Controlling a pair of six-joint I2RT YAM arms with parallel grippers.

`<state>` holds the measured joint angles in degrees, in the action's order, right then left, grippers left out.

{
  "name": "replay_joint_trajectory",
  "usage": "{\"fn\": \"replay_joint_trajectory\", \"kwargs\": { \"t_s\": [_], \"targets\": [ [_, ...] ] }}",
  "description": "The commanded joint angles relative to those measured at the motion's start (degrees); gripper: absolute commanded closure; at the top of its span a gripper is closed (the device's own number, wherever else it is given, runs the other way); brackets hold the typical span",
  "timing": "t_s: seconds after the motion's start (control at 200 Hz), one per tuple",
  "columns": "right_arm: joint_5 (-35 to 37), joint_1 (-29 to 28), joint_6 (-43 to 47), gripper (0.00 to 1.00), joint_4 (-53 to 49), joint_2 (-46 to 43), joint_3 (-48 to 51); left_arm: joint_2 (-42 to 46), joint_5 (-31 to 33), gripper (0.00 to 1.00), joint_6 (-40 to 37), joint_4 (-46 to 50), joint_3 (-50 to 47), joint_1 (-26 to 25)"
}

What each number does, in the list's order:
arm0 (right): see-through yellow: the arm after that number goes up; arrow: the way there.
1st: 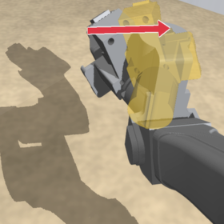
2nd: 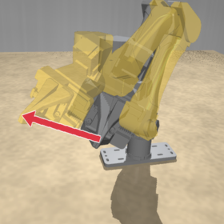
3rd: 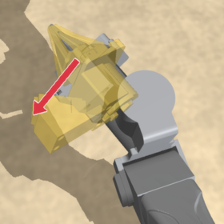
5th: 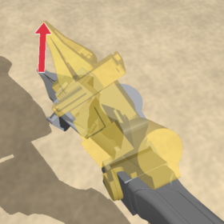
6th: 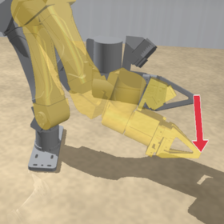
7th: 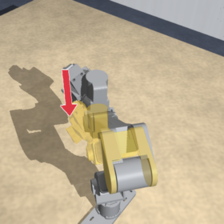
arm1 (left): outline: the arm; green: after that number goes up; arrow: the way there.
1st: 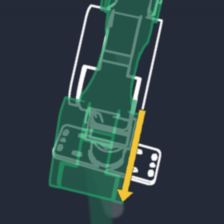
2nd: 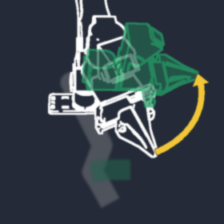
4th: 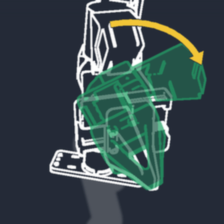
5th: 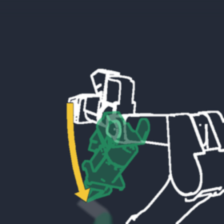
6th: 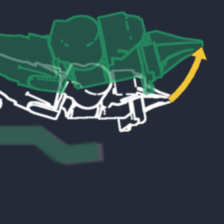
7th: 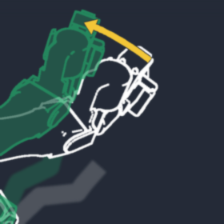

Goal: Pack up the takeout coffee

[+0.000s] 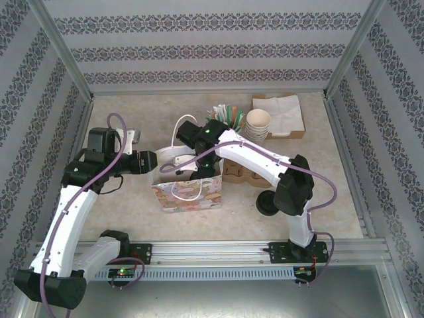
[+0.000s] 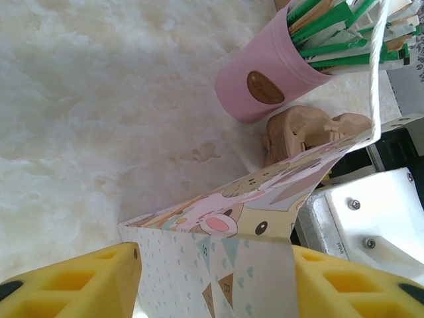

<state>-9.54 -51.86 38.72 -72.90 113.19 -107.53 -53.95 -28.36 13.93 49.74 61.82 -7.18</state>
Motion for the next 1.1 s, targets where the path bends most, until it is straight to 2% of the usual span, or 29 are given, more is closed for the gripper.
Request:
{"fn": "replay_joint_trajectory", "kwargs": {
  "t_s": [0.0,0.245,0.864,1.094],
  "targets": [
    [-1.67,-0.26,-1.45,0.37,-0.66,-0.38,2.09,-0.06,0.63,0.43,0.35,0.08,-0.76,-0.74],
    [0.21,-1.38,-1.84,0.37,0.00,0.36,5.20,-0.16,0.67,0.44,0.48,0.19,-0.75,-0.72],
    [-0.20,-2.71,-3.19,0.38,1.84,2.49,12.83,-0.04,0.98,0.44,0.70,0.27,-0.66,-0.73],
    [1.09,-2.76,-3.74,0.35,2.25,0.84,10.94,-0.01,0.77,0.44,1.09,0.08,-0.52,-0.77]
  ]
}}
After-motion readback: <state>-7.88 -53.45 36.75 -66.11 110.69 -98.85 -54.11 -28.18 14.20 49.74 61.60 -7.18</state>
